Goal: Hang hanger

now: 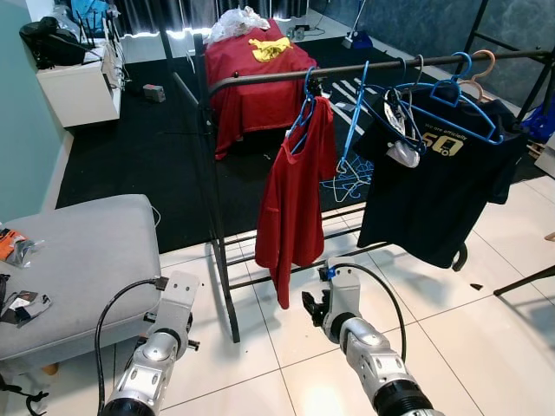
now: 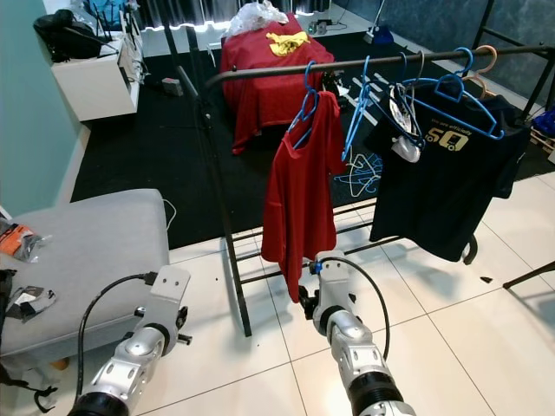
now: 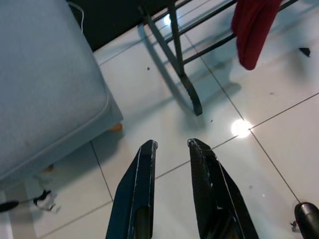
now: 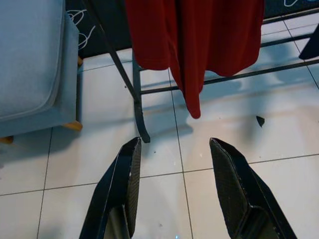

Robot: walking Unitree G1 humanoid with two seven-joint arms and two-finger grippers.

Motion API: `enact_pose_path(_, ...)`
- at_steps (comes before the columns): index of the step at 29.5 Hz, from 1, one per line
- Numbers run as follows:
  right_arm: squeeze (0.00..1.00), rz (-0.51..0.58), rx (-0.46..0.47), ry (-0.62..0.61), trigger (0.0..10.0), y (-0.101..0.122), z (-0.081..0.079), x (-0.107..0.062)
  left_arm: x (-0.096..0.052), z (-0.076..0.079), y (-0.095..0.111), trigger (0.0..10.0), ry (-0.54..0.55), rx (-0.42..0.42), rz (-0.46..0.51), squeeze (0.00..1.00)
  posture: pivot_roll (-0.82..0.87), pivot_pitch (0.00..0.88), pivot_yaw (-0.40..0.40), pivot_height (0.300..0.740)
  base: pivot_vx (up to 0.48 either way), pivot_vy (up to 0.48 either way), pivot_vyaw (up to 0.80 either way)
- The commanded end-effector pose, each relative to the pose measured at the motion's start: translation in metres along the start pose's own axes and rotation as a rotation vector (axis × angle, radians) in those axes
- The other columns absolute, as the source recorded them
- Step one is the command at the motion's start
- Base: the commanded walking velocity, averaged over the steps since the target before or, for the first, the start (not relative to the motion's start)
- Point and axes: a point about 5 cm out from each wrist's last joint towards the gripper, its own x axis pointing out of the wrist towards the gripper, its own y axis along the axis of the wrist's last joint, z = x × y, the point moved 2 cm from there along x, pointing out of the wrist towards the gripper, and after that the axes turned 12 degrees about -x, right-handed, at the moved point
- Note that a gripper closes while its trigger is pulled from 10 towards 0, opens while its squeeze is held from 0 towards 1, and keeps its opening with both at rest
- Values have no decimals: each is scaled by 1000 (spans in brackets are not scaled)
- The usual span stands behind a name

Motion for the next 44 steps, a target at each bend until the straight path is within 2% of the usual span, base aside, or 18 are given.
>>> enact_pose_path(1, 0, -12, 3, 3, 10000, 3, 1, 2, 1, -5, 1, 10000, 14, 27, -8, 0, -12, 84, -36, 740, 0, 0, 0)
enact_pose_path(8, 0, -4, 12, -17, 10000, 13, 6, 3, 0, -13, 20, 10000, 43, -7, 45, 0, -24, 89, -36, 740, 0, 0, 0)
enact_pose_path(10, 0, 41, 13, -46, 10000, 21, 10, 2, -1, -20, 20, 10000, 67, -75, 60, 0, -35, 88, -32, 740, 0, 0, 0)
enact_pose_path(11, 0, 41, 13, -46, 10000, 21, 10, 2, -1, -20, 20, 10000, 67, -75, 60, 0, -35, 88, -32, 740, 0, 0, 0)
enact_pose_path(13, 0, 76, 13, -59, 10000, 26, 11, 1, -1, -22, 18, 10000, 79, -128, 49, 0, -39, 89, -31, 740, 0, 0, 0)
enact_pose_path(16, 0, 114, -20, -44, 10000, 33, 9, 0, -4, -18, 27, 10000, 79, -120, 85, 0, -35, 91, -36, 740, 0, 0, 0)
enact_pose_path(17, 0, 131, -65, -41, 10000, 39, 9, 1, -5, -18, 36, 10000, 97, -114, 129, 0, -32, 88, -39, 740, 0, 0, 0)
enact_pose_path(19, 0, 132, -74, -42, 10000, 39, 9, 1, -6, -18, 38, 10000, 102, -114, 135, 0, -32, 88, -39, 740, 0, 0, 0)
enact_pose_path(21, 0, 188, -96, -72, 10000, 50, 12, -2, -7, -16, 44, 10000, 97, -136, 153, 0, -30, 86, -38, 740, 0, 0, 0)
enact_pose_path(22, 0, 240, -75, -87, 10000, 61, 14, -5, -8, -15, 51, 10000, 86, -139, 179, 0, -30, 80, -36, 740, 0, 0, 0)
enact_pose_path(25, 0, 274, -58, -96, 10000, 68, 15, -7, -9, -14, 55, 10000, 79, -140, 197, 0, -30, 80, -36, 740, 0, 0, 0)
enact_pose_path(26, 0, 352, -46, -99, 10000, 83, 18, -13, -12, -13, 67, 10000, 82, -147, 245, 0, -36, 78, -35, 740, 0, 0, 0)
enact_pose_path(29, 0, 377, -48, -104, 10000, 89, 19, -15, -14, -13, 73, 10000, 83, -164, 264, 0, -39, 75, -32, 740, 0, 0, 0)
enact_pose_path(33, 0, 430, -64, -48, 10000, 105, 15, -18, -20, -7, 87, 10000, 47, -220, 309, 0, -42, 67, -26, 740, 0, 0, 0)
enact_pose_path(44, 0, 459, -47, -35, 10000, 116, 13, -20, -23, 4, 105, 10000, 5, -208, 357, 0, -36, 64, -38, 740, 101, 0, 0)
